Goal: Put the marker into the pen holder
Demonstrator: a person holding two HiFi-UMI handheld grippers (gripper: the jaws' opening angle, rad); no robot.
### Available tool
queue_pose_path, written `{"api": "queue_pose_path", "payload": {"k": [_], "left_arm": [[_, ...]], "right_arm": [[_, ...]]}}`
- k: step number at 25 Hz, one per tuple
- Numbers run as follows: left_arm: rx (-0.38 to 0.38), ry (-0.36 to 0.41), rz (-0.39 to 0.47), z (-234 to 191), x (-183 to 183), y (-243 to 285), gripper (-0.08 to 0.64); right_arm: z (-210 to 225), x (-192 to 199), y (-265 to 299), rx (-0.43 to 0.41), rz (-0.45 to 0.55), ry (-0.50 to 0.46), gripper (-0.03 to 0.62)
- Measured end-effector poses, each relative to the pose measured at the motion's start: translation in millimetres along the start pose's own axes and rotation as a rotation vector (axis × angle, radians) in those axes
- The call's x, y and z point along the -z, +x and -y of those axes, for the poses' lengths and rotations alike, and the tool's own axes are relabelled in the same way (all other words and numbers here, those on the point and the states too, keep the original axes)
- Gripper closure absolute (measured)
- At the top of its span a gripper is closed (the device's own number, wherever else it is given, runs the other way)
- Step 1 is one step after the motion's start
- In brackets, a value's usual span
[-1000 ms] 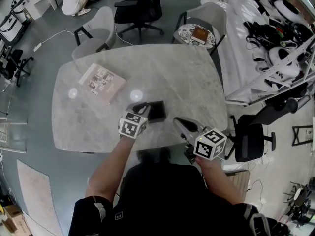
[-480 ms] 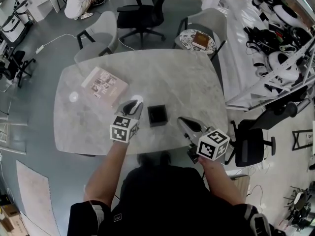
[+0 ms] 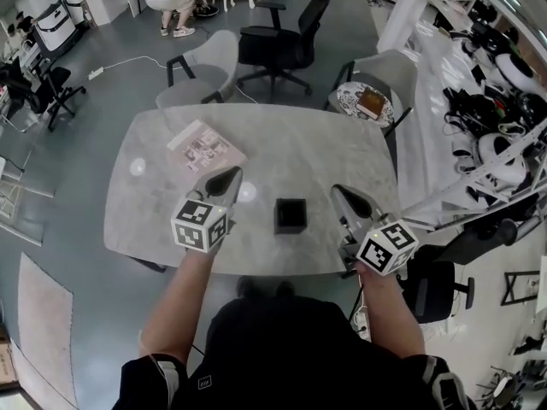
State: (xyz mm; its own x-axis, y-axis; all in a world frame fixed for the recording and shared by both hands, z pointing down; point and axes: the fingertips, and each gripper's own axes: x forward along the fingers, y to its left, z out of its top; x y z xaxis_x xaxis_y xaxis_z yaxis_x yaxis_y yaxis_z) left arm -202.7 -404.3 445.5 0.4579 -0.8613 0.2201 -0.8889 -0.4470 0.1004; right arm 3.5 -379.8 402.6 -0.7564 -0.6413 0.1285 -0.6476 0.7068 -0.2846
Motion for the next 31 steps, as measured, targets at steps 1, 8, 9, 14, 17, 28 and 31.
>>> {"api": "queue_pose_path", "payload": {"k": [1,8,9,14,17,28,31], "left_arm": [[-0.013,0.003,0.016,-3.3,-7.8,-9.5,0.546],[-0.114,0.006,0.099,-21.3,-36.8,-57.6,0.549],[-0.122,0.001,0.1,-22.9,-37.7,-60.1,0.549],[-0.122,-0.004,0.091,-21.1,-41.9,-61.6,0.549],[-0.11,0.01,0.078,-12.2,-41.5,-56.8,0.549],[-0.092,0.029,0.037,11.4,-37.6,-45.2,0.549],[-0.091,0.027,0.031,19.3,-33.5,-42.0,0.549]], "right_arm": [[-5.8,-10.1,3.7,-0.008,0.02,-0.018,0.591],[-34.1,-37.8,22.2,-0.057,0.068,-0.128,0.591],[-35.3,-38.1,21.5,-0.055,0.07,-0.133,0.591],[-30.6,-41.7,12.2,-0.037,0.096,-0.132,0.591],[-27.4,-39.6,5.6,-0.032,0.098,-0.123,0.591],[-15.9,-30.2,-23.4,-0.024,0.101,-0.092,0.591],[-11.6,-27.4,-30.7,-0.023,0.1,-0.089,0.591]]}}
